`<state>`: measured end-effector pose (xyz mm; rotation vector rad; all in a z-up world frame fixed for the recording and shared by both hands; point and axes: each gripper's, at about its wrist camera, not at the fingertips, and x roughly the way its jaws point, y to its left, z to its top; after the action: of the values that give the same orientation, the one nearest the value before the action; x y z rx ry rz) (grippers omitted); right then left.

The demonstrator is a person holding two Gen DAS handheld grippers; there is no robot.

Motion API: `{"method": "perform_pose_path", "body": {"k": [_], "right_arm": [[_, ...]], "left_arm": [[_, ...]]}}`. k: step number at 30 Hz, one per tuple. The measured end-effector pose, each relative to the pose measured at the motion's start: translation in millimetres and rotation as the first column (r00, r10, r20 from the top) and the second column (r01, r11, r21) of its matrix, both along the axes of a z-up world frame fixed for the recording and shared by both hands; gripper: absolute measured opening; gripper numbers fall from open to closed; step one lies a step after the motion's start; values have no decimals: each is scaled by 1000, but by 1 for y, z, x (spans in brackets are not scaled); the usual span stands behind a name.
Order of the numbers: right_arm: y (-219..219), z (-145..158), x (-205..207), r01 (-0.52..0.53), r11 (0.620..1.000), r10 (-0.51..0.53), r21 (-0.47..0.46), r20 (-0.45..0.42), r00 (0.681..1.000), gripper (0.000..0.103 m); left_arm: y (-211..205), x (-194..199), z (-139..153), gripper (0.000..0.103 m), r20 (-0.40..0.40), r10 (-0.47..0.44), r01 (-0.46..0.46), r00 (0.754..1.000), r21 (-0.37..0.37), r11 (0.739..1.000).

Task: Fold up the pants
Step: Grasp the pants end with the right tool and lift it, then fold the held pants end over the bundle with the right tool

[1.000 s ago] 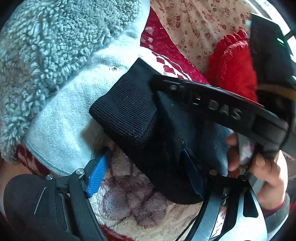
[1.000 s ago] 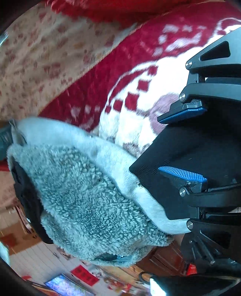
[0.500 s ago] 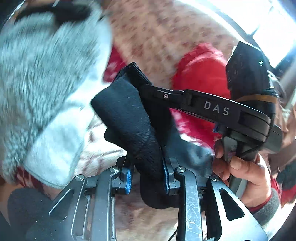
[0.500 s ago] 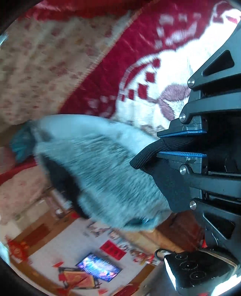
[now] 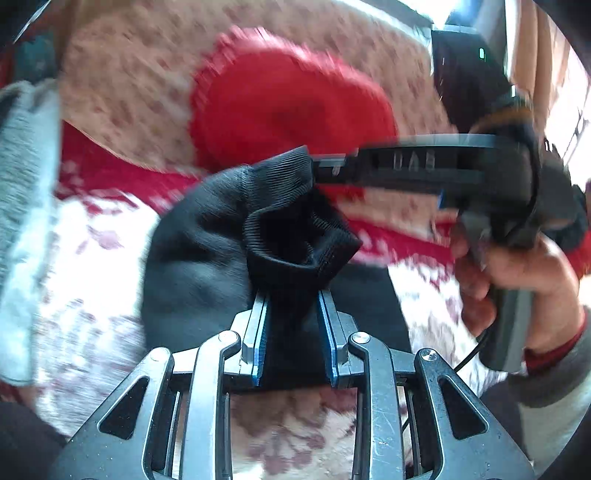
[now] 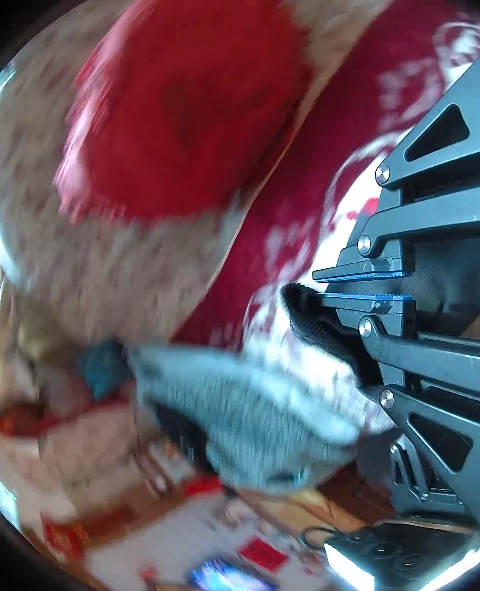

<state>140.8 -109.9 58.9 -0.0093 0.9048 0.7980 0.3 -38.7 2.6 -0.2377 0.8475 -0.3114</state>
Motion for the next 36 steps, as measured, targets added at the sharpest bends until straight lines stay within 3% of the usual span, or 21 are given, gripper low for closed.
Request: {"method": "perform_pose_path", "body": {"k": [2, 4, 6, 8, 10, 14, 16, 19, 21, 23, 24, 31, 34, 36], "right_arm": [[-27, -21, 5, 105, 994, -105, -11, -67, 992, 7], [-47, -34, 7, 167, 986, -163, 20, -126, 979, 13], [-61, -41, 3, 200, 977, -187, 71, -161, 969, 34], [-65, -43, -4, 214, 970, -192, 115, -179, 965, 44], [-63, -45, -8, 192, 970, -160, 151, -202, 966, 45], [-41, -60, -5, 170, 979, -139, 114, -237, 962, 48], [-30, -69, 0, 166, 980, -133, 109, -263, 956, 48], [-14, -71, 2, 162, 984, -142, 76, -217, 966, 47], [-10, -69, -2, 158, 984, -141, 82, -182, 973, 25], [-6, -63, -10, 155, 986, -147, 65, -119, 982, 11], [-6, -58, -14, 150, 987, -144, 61, -86, 986, 9], [-40, -13, -55, 144, 982, -146, 125, 5, 989, 7], [-65, -6, -66, 181, 977, -183, 113, 7, 983, 7], [-84, -11, -68, 224, 972, -224, 75, -6, 975, 7]], "left_arm": [[-21, 6, -22, 17, -79, -74, 75, 994, 2, 997], [-29, 7, -31, 17, -97, -98, 102, 990, 35, 994], [-33, 3, -33, 17, -95, -109, 116, 990, 71, 991], [-29, -1, -24, 17, -65, -114, 120, 991, 86, 989], [-20, -8, -10, 17, -32, -92, 95, 995, 121, 988], [4, -18, 3, 17, 6, -25, 24, 1000, 135, 991], [14, -15, 5, 17, 11, 20, -21, 1000, 163, 986], [29, -3, -3, 17, -24, 94, -87, 995, 188, 978], [43, -1, -11, 17, -64, 126, -114, 990, 171, 979], [53, -1, -15, 18, -80, 155, -139, 985, 175, 975], [56, -5, -16, 18, -81, 158, -143, 984, 166, 976], [61, -2, 8, 18, -33, 165, -159, 986, 145, 977], [56, 2, 12, 31, -31, 160, -154, 987, 143, 978], [48, 8, 8, 33, -44, 144, -136, 989, 154, 979]]}}
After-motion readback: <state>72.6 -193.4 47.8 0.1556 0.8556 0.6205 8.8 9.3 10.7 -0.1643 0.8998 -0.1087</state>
